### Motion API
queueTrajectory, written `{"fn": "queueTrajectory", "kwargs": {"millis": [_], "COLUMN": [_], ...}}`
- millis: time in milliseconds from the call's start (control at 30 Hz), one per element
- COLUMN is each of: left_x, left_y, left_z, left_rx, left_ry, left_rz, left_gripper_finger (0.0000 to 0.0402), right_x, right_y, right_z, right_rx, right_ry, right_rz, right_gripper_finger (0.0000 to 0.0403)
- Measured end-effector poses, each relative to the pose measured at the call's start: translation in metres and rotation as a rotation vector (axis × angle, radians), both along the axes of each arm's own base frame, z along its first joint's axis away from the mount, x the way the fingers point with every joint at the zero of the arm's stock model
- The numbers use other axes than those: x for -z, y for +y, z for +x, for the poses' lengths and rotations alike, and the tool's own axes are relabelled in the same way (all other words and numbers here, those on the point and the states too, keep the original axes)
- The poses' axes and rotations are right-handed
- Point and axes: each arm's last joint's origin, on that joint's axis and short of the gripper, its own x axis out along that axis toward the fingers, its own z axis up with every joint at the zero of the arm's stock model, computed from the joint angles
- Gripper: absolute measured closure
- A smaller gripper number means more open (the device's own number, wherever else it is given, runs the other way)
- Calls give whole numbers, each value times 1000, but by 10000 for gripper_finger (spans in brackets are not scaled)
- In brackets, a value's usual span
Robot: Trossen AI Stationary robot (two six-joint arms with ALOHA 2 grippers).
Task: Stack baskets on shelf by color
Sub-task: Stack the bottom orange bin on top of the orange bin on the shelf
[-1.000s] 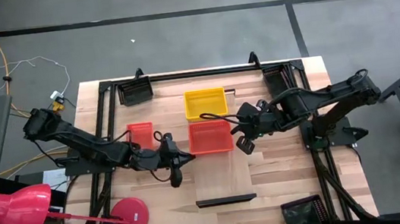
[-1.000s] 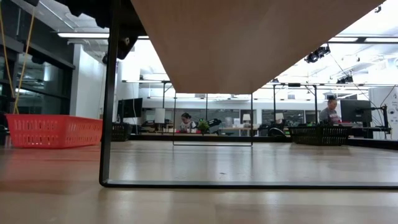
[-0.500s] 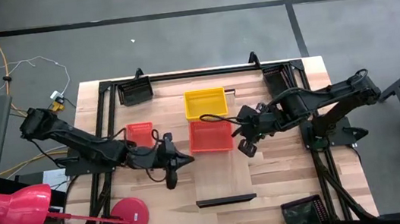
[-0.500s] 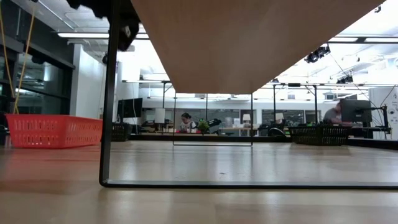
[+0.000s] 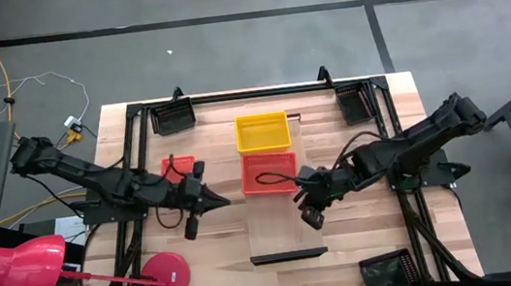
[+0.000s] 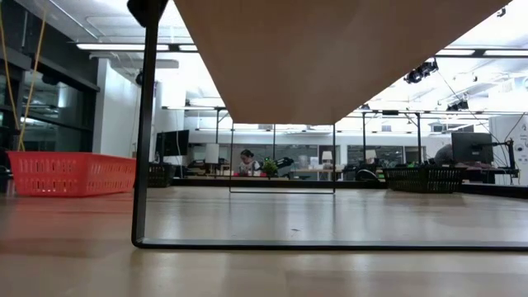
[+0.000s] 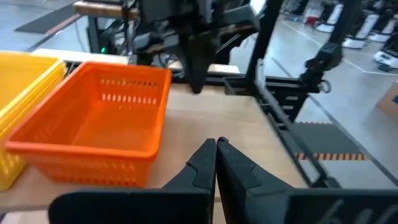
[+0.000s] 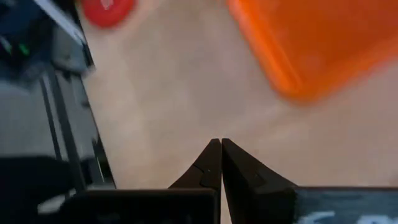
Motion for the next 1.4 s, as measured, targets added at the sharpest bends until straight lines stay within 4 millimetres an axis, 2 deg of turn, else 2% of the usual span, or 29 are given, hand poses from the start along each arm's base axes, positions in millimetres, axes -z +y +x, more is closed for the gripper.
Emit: {"fn": "queueTrajectory", "kwargs": {"millis": [167, 433, 767, 933, 1133, 1300, 1400], "left_x": [-5, -7, -11, -5, 18, 40, 47], "left_y": [2, 5, 7, 10, 12, 23, 31], "left_z": [-9, -18, -26, -28, -7, 14, 24], "left_rx": [16, 16, 10, -72, -110, -277, -343], "left_ry": [-5, 15, 15, 68, 196, 276, 269], "left_rz": [13, 18, 20, 33, 9, 13, 2], "left_gripper_finger": [401, 401, 401, 401, 401, 401, 401], "right_x": [1, 1, 1, -3, -8, -9, -9], "right_y": [-5, -20, -25, -24, -24, -25, -25], "right_z": [3, 7, 5, 2, 0, -3, -3], "right_rx": [86, 111, 87, 57, 52, 52, 51], "right_ry": [-55, -63, -23, -6, 22, 56, 62], "right_rz": [-96, -172, -155, -123, -131, -141, -142], "right_gripper_finger": [403, 403, 403, 403, 403, 403, 403]}}
